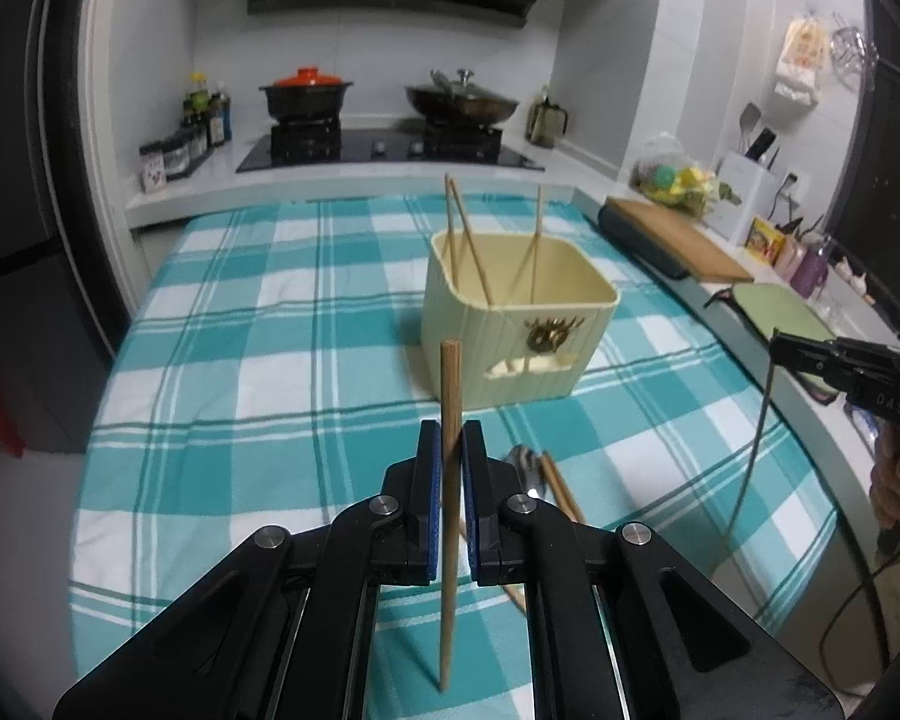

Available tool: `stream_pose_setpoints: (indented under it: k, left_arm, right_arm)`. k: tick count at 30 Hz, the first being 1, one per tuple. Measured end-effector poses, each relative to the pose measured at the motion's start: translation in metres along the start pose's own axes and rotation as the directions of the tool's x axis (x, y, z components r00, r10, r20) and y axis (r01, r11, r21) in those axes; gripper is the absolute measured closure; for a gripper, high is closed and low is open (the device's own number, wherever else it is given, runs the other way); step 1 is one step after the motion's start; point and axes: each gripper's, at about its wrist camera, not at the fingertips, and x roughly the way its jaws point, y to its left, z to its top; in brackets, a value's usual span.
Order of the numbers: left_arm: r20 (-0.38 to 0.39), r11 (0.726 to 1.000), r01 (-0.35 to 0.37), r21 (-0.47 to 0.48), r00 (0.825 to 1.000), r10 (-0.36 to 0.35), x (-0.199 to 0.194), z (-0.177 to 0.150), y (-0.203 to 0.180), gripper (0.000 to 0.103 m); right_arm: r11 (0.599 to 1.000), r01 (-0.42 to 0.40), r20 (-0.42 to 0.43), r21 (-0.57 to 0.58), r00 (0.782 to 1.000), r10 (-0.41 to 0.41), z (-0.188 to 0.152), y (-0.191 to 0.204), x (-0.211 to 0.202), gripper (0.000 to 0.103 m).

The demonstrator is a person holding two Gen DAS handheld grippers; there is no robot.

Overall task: Organize utensils
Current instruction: 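Lift both held chopsticks and carry them over the cream holder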

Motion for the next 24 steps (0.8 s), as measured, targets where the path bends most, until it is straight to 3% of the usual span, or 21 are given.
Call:
stream_pose_setpoints:
  k: [5, 13, 24]
  left_arm:
    - [0.104, 0.999, 0.042, -0.027, 0.994, -0.039, -0.03, 0.01, -0.006, 0.098]
    - [0.195, 0.997, 0.073, -0.037, 0.979, -0.065, -0.05, 0.021, -0.016, 0.098]
    - [0.221, 0.995, 0.103, -0.02, 0.971, -0.096, -0.046, 0.07, -0.024, 0.098]
  right_arm:
    - [1.0, 0.017, 0.139, -0.025, 0.99, -0.013, 0.008, 0.013, -0.041, 0.097]
    - [0.999, 0.038, 0.277, -0.026, 0.96, -0.029, 0.014, 0.026, -0.061, 0.097]
    - [1.0, 0.011, 0.28, -0.023, 0.96, -0.004, 0.048, 0.02, -0.058, 0.097]
